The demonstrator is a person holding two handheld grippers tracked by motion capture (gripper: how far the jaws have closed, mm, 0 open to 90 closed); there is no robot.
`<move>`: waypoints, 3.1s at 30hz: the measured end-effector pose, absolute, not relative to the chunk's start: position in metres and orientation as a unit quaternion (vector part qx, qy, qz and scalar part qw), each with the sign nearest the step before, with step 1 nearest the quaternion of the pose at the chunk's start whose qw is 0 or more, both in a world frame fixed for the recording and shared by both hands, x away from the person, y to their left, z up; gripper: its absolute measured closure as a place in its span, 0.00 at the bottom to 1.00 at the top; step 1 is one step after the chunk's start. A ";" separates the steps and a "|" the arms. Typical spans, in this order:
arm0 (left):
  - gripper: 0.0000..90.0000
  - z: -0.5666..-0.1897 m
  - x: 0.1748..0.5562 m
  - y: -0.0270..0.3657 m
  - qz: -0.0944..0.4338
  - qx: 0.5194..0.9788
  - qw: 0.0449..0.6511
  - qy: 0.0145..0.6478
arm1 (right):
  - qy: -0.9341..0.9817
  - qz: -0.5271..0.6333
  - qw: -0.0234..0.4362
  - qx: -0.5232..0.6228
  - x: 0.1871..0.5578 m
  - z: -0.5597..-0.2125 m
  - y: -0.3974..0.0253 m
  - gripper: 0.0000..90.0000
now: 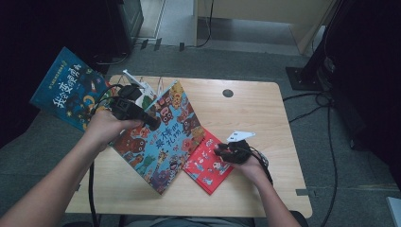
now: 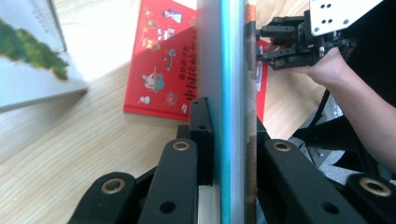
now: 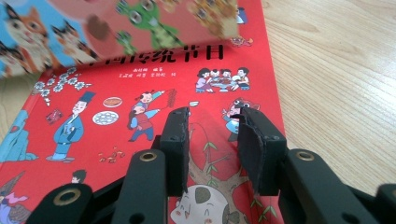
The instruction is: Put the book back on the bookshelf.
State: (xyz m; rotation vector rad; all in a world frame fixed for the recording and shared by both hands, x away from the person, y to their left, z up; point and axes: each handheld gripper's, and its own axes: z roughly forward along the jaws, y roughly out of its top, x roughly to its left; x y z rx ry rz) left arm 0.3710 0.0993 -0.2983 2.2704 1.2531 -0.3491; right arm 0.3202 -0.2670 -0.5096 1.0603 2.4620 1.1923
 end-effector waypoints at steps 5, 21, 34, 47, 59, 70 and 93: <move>0.91 -0.289 0.365 0.116 -0.123 0.833 0.266 0.469 | 0.832 0.408 0.111 0.359 0.323 -0.511 -0.266 0.70; 0.91 -0.277 0.338 0.173 -0.103 0.809 0.278 0.507 | 0.821 0.409 0.121 0.378 0.339 -0.512 -0.259 0.59; 0.90 -0.281 0.322 0.217 -0.092 0.784 0.277 0.548 | 0.827 0.409 0.130 0.363 0.348 -0.514 -0.252 0.58; 0.90 -0.275 0.311 0.253 -0.086 0.758 0.283 0.582 | 0.828 0.411 0.138 0.355 0.345 -0.515 -0.251 0.57; 0.90 -0.260 0.297 0.276 -0.089 0.747 0.296 0.588 | 0.830 0.410 0.143 0.349 0.343 -0.516 -0.252 0.56; 0.89 -0.259 0.283 0.304 -0.067 0.740 0.271 0.612 | 0.831 0.409 0.144 0.349 0.344 -0.516 -0.251 0.56; 0.89 -0.236 0.328 0.344 -0.029 0.681 0.283 0.675 | 0.831 0.408 0.142 0.350 0.345 -0.515 -0.250 0.57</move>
